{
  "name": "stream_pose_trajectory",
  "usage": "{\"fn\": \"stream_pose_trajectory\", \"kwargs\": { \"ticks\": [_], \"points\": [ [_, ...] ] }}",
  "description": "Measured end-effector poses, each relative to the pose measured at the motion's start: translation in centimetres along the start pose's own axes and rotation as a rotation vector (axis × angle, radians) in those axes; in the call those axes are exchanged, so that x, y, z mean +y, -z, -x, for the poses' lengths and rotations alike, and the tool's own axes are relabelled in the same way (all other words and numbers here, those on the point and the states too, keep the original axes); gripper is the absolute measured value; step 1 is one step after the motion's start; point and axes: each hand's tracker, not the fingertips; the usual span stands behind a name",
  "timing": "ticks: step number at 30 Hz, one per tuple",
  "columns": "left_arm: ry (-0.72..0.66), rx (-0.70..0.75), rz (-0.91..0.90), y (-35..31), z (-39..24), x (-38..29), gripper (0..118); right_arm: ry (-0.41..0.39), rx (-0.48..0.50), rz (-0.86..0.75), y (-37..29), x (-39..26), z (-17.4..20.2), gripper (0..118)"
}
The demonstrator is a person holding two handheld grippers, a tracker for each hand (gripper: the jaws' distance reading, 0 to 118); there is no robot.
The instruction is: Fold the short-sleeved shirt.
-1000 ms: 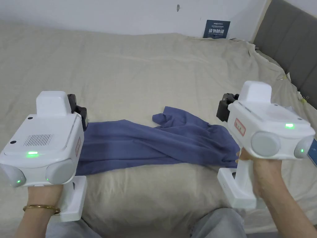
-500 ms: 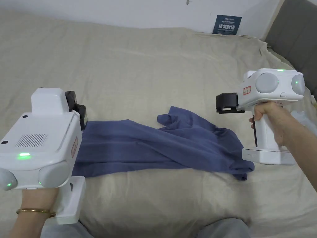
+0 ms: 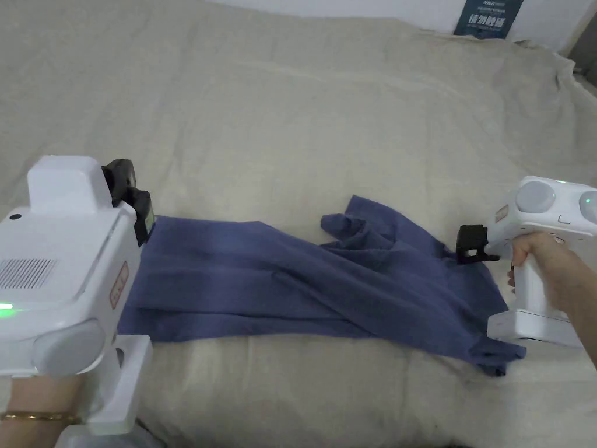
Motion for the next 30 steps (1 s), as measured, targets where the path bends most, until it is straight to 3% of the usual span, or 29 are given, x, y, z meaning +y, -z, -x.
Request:
{"fn": "stream_pose_trajectory", "kwargs": {
  "ticks": [4, 7, 8, 9, 13, 14, 15, 16, 17, 18, 20, 25, 30],
  "points": [
    [-0.009, 0.013, 0.022, 1.2, 0.2, -0.3, 0, -0.041, 0.006, 0.031, 1.6, 0.3, 0.6, 68],
    [-0.010, 0.012, 0.033, 1.7, 0.2, -0.4, 0, -0.033, 0.005, 0.040, 2.2, 0.3, 0.8, 28],
    [-0.010, 0.013, 0.036, 1.8, 0.2, -0.4, 0, -0.027, 0.010, 0.041, 2.2, 0.3, 0.8, 8],
    [-0.004, 0.013, 0.042, 1.9, 0.2, -0.4, 0, -0.014, 0.025, 0.036, 2.2, 0.2, 0.8, 3],
    [-0.008, 0.001, 0.115, 3.3, 0.8, 0.3, 0, -0.026, 0.036, -0.018, 1.3, 0.2, 1.0, 2],
    [-0.028, -0.010, 0.139, 3.7, 1.1, 0.6, 7, -0.029, 0.031, -0.047, 1.4, 0.7, 0.7, 1],
    [-0.046, -0.032, 0.155, 4.0, 1.4, 0.9, 17, -0.021, 0.034, -0.066, 0.9, 0.8, 0.6, 1],
    [-0.060, -0.037, 0.173, 4.6, 1.9, 1.2, 34, -0.014, 0.045, -0.078, 0.3, 0.9, 0.4, 1],
    [-0.068, -0.037, 0.204, 5.3, 2.2, 1.7, 65, -0.010, 0.062, -0.093, -0.4, 1.1, 0.3, 1],
    [-0.062, -0.032, 0.229, 5.8, 2.5, 2.1, 82, -0.003, 0.068, -0.111, -1.5, 0.7, 0.1, 1],
    [-0.048, -0.058, 0.258, 6.9, 3.1, 3.0, 106, 0.001, 0.095, -0.149, -2.9, 0.8, -0.1, 1],
    [0.006, -0.038, 0.301, 10.2, 4.1, 4.8, 112, 0.007, 0.123, -0.206, -4.6, 0.7, 0.0, 1],
    [-0.039, -0.054, 0.538, 15.9, 6.4, 5.0, 114, -0.011, 0.115, -0.221, -5.0, 0.5, 0.5, 1]
  ]
}}
